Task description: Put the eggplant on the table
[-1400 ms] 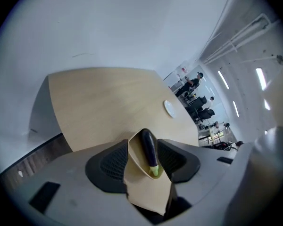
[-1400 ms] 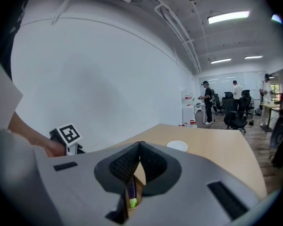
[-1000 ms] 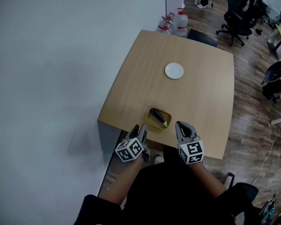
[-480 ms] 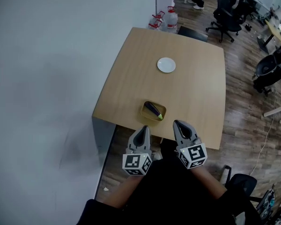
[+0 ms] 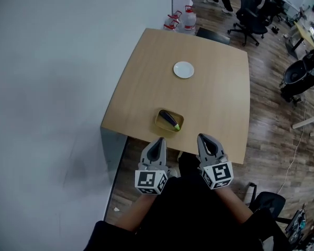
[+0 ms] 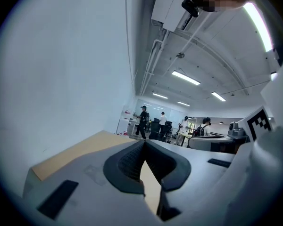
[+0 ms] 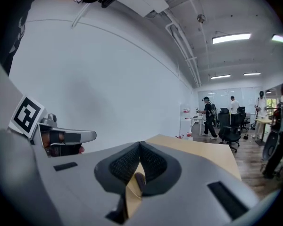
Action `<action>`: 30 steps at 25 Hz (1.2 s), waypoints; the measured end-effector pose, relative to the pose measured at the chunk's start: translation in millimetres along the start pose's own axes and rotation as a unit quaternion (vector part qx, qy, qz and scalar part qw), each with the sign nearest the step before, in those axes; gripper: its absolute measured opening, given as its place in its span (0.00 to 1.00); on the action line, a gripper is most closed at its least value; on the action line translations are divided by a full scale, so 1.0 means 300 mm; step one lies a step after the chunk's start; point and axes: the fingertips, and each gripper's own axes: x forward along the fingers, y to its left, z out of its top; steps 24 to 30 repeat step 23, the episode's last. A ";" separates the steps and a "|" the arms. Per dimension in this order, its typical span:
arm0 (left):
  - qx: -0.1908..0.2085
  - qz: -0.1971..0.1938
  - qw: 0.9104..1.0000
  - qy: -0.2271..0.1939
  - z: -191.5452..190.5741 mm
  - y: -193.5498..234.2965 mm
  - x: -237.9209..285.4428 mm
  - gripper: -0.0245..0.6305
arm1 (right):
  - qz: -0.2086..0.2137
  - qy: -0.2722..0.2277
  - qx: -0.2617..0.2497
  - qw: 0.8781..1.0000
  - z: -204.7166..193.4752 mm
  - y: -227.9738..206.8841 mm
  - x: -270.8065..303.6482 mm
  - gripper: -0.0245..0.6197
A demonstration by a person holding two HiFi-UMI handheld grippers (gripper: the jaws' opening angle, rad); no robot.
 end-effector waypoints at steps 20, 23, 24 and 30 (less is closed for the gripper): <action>-0.002 -0.015 0.999 0.048 -0.022 0.039 0.144 0.06 | -0.005 -0.002 0.011 1.000 -0.003 -0.087 0.102 0.13; 0.000 -0.015 0.999 0.050 -0.021 0.041 0.169 0.06 | -0.005 0.001 0.009 1.000 -0.003 -0.101 0.122 0.13; 0.000 -0.015 0.999 0.050 -0.021 0.041 0.169 0.06 | -0.005 0.001 0.009 1.000 -0.003 -0.101 0.122 0.13; 0.000 -0.015 0.999 0.050 -0.021 0.041 0.169 0.06 | -0.005 0.001 0.009 1.000 -0.003 -0.101 0.122 0.13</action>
